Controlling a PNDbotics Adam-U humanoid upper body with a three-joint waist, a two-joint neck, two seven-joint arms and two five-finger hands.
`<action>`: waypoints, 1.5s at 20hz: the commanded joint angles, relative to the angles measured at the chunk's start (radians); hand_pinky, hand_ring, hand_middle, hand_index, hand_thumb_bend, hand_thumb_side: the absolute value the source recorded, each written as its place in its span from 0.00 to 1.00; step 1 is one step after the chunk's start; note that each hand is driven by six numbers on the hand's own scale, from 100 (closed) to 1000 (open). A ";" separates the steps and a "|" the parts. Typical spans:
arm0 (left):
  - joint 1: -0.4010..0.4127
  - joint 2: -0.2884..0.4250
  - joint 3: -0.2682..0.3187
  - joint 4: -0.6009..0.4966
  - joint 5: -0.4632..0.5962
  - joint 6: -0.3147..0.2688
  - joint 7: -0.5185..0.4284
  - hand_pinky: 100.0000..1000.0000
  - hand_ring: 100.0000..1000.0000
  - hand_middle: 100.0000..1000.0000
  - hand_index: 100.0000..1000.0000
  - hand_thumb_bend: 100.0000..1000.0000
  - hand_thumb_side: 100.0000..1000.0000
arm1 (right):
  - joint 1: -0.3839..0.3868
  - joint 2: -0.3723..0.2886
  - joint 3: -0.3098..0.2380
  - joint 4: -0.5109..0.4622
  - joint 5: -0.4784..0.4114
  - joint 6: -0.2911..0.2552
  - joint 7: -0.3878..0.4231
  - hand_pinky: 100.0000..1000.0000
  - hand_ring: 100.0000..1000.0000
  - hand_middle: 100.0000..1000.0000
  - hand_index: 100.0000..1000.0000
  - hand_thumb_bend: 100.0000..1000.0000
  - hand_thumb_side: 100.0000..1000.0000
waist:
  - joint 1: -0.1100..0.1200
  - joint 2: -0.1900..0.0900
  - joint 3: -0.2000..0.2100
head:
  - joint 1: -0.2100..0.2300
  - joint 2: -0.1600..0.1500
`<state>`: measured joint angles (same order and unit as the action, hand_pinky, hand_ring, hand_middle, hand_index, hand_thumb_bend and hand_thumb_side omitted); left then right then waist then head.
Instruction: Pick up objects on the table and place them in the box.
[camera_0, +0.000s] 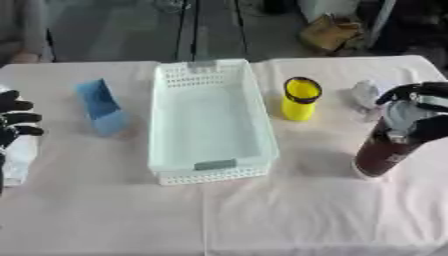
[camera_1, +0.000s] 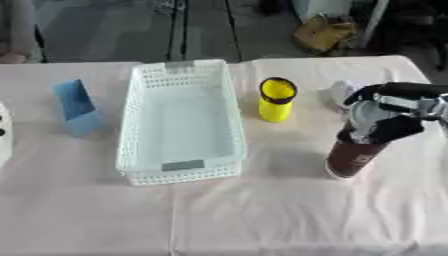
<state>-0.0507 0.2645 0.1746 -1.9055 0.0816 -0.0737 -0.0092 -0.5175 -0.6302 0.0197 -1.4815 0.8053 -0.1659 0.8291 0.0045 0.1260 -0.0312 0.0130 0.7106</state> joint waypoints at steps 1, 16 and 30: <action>-0.004 0.029 -0.001 -0.013 -0.001 -0.001 -0.003 0.54 0.60 0.61 0.78 0.16 0.96 | -0.005 -0.033 0.005 0.012 0.004 0.004 0.017 0.67 0.85 0.95 0.94 0.21 0.28 | 0.001 -0.010 0.001 | -0.003 0.008; -0.004 0.028 0.000 -0.013 0.001 -0.002 -0.002 0.54 0.60 0.61 0.78 0.16 0.97 | -0.015 -0.026 0.004 0.008 -0.070 0.014 -0.057 0.28 0.54 0.85 0.84 0.00 0.00 | 0.000 -0.010 0.002 | -0.006 0.007; 0.001 0.032 -0.001 -0.011 0.002 -0.002 -0.004 0.55 0.60 0.61 0.78 0.16 0.97 | -0.113 -0.035 -0.005 -0.036 -0.141 0.008 -0.100 0.23 0.51 0.84 0.82 0.00 0.00 | -0.002 -0.017 -0.001 | -0.007 0.013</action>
<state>-0.0469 0.2653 0.1740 -1.9054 0.0819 -0.0746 -0.0113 -0.6083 -0.6297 0.0255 -1.4889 0.6755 -0.1599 0.7322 0.0041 0.1239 -0.0312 0.0074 0.7186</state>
